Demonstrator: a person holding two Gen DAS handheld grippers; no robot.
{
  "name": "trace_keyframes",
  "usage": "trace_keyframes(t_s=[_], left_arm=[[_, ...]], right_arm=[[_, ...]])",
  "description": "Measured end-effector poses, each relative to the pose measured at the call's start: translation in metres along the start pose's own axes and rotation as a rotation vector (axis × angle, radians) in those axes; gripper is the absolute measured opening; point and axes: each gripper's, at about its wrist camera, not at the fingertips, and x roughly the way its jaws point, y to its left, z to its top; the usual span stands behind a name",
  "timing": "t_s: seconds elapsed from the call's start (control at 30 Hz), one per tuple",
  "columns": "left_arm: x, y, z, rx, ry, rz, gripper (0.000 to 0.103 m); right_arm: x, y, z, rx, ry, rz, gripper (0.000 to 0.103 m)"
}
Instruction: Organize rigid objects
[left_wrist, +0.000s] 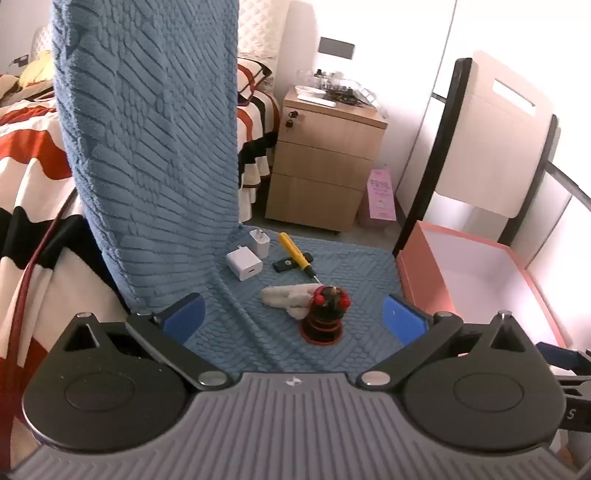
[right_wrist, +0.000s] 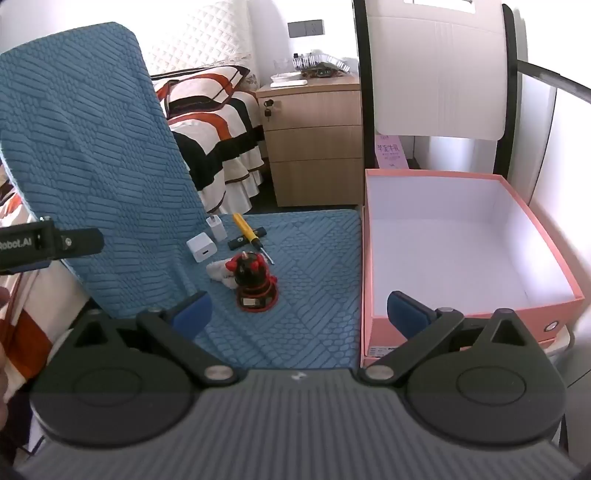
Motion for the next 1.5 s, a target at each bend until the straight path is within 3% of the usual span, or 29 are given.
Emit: trace_keyframes(t_s=[0.23,0.43,0.7,1.5], left_arm=[[0.009,-0.006,0.007,0.0,0.016,0.022,0.103],[0.005,0.001,-0.002,-0.035,0.008,-0.009,0.103],[0.008,0.003,-0.008,-0.052,0.011,-0.006,0.103],[-0.006,0.003,-0.015,-0.047,-0.027,-0.048,0.103]], right_arm=[[0.0,0.0,0.001,-0.011,0.014,0.007,0.103],[0.002,-0.004,0.001,-0.031,-0.006,0.017,0.103],[0.005,-0.004,-0.002,-0.049,0.038,0.041,0.103],[-0.017,0.009,-0.005,-0.072,-0.026,0.097,0.103]])
